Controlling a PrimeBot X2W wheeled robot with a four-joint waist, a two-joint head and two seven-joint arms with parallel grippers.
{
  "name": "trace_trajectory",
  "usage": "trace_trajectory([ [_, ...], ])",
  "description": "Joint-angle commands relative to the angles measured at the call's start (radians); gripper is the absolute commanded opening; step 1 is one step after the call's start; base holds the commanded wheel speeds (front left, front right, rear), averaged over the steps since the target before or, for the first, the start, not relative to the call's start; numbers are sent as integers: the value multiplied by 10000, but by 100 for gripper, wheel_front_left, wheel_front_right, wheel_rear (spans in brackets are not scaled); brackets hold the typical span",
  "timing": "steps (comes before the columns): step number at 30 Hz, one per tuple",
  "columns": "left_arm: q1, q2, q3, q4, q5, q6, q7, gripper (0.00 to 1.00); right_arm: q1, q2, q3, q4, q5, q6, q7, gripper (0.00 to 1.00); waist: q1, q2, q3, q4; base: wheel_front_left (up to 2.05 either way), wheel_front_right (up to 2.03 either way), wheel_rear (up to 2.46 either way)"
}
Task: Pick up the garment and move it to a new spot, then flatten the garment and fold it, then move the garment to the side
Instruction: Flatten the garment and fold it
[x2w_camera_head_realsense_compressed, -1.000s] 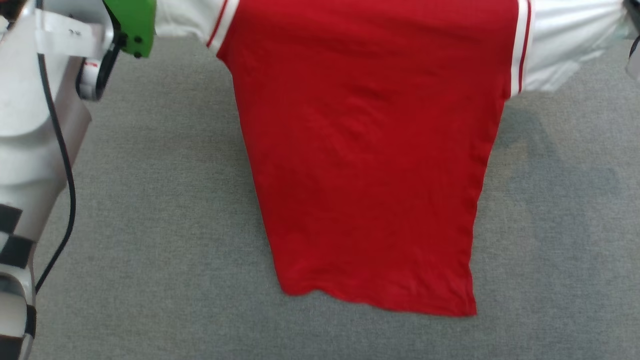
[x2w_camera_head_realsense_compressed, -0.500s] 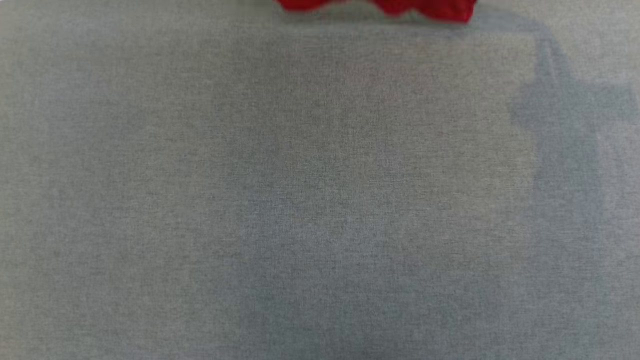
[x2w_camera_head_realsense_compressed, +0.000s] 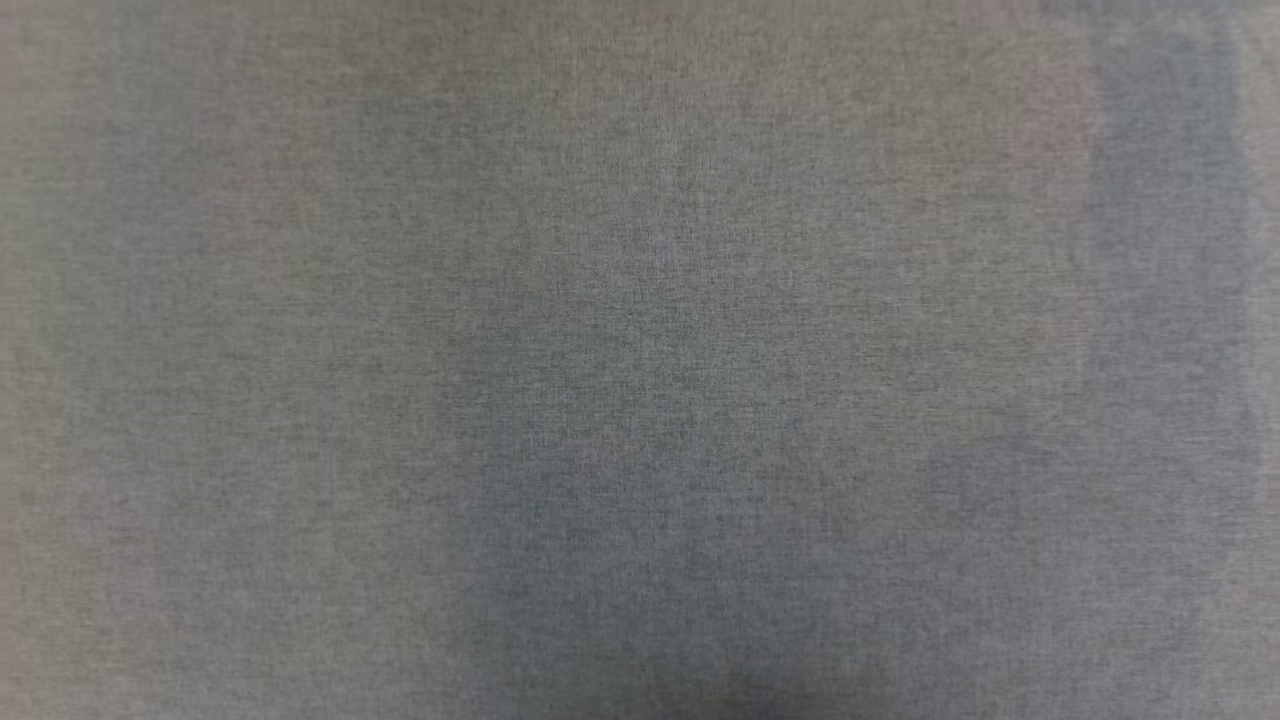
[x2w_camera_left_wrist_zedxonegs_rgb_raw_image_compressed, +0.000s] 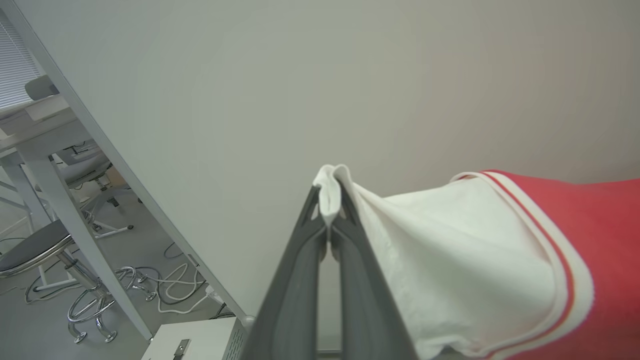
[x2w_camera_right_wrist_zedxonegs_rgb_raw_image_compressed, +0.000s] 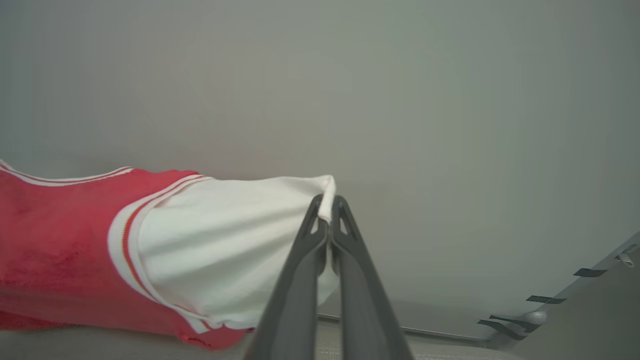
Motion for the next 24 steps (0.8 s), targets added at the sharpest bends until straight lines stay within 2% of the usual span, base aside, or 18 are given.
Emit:
trace_trajectory([
  [1, 238, -90, 53, 180, -152, -89, -81, 0, -84, 33, 168, 54, 150, -9, -19, 0, -1, 0, 424, 11, 0, 0, 0],
  [7, 1026, -428, 279, 853, -733, -529, -214, 0, 573, -57, 945, 49, 990, -9, -169, 0, -1, 0, 458, 102, 0, 0, 0],
  [11, 1859, -547, 413, 1195, -1120, -912, -265, 0, 1579, -280, 1406, -325, 1679, -9, -473, 0, -1, 0, 191, 120, 0, 0, 0],
  [18, 4112, -753, 603, 1427, -1813, -1501, -666, 0, 4267, -620, 2051, -1112, 2778, -9, -1042, 0, -1, 0, -763, 123, 0, 0, 0],
  [24, 6277, -746, 641, 1140, -2192, -1690, -1116, 0, 6600, -958, 2196, -2002, 3597, -9, -1440, 0, -1, 0, -1695, 102, 0, 0, 0],
])
